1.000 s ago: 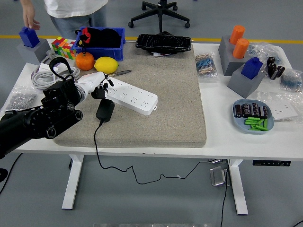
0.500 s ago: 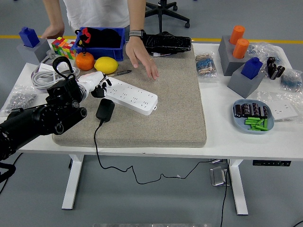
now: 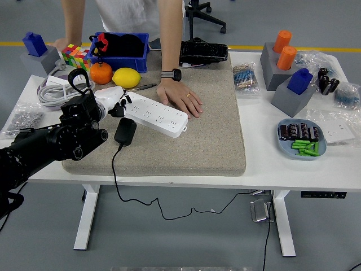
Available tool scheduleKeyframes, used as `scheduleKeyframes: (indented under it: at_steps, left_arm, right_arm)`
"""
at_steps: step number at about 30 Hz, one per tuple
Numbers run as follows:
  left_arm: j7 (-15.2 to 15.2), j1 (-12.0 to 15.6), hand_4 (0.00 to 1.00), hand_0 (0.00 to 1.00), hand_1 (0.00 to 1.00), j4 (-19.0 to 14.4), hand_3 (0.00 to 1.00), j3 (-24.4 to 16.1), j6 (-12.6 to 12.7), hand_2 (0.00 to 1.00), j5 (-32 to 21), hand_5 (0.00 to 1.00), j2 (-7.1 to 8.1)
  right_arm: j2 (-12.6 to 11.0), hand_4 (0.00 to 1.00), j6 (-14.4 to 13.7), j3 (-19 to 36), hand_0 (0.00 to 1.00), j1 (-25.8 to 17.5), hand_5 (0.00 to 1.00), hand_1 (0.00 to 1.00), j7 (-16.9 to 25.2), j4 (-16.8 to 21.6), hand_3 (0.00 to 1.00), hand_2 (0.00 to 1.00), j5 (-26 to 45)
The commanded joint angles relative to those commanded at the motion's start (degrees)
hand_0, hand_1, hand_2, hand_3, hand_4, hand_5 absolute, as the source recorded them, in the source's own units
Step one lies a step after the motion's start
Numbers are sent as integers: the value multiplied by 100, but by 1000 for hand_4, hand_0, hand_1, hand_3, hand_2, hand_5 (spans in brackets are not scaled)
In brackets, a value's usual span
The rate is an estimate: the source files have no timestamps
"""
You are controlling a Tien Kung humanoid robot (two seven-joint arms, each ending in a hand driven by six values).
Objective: Press the white button,pick up the black plug,place it near the board,insert it into the board
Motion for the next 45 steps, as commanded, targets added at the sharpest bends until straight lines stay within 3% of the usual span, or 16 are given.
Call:
scheduleKeyframes:
  at_steps: [19, 27, 37, 40, 45]
  left_arm:
    - [-139, 98, 2, 326, 189, 306, 691, 258, 179, 144, -285, 2, -212]
    - [-192, 78, 2, 318, 189, 222, 691, 107, 238, 144, -145, 2, -178]
    - [-258, 74, 2, 313, 188, -59, 683, -687, 329, 144, 355, 2, 14]
    - [-235, 135, 2, 313, 188, -325, 683, -1036, 320, 144, 652, 2, 140]
    - [-48, 394, 2, 314, 192, -1160, 679, -1937, 162, 148, 1246, 2, 553]
  right_arm:
    - [-14, 662, -3, -123, 697, 5, 363, 626, 26, 74, 599, 605, 41]
    - [-3, 662, -10, -73, 697, -16, 363, 626, 36, 91, 599, 605, 28]
    - [21, 662, -5, 5, 697, -49, 362, 625, 30, 90, 599, 605, -2]
    - [27, 662, -4, 33, 697, -57, 362, 625, 29, 105, 599, 605, -10]
    - [25, 661, -13, 87, 697, -83, 362, 625, 31, 101, 598, 604, -42]
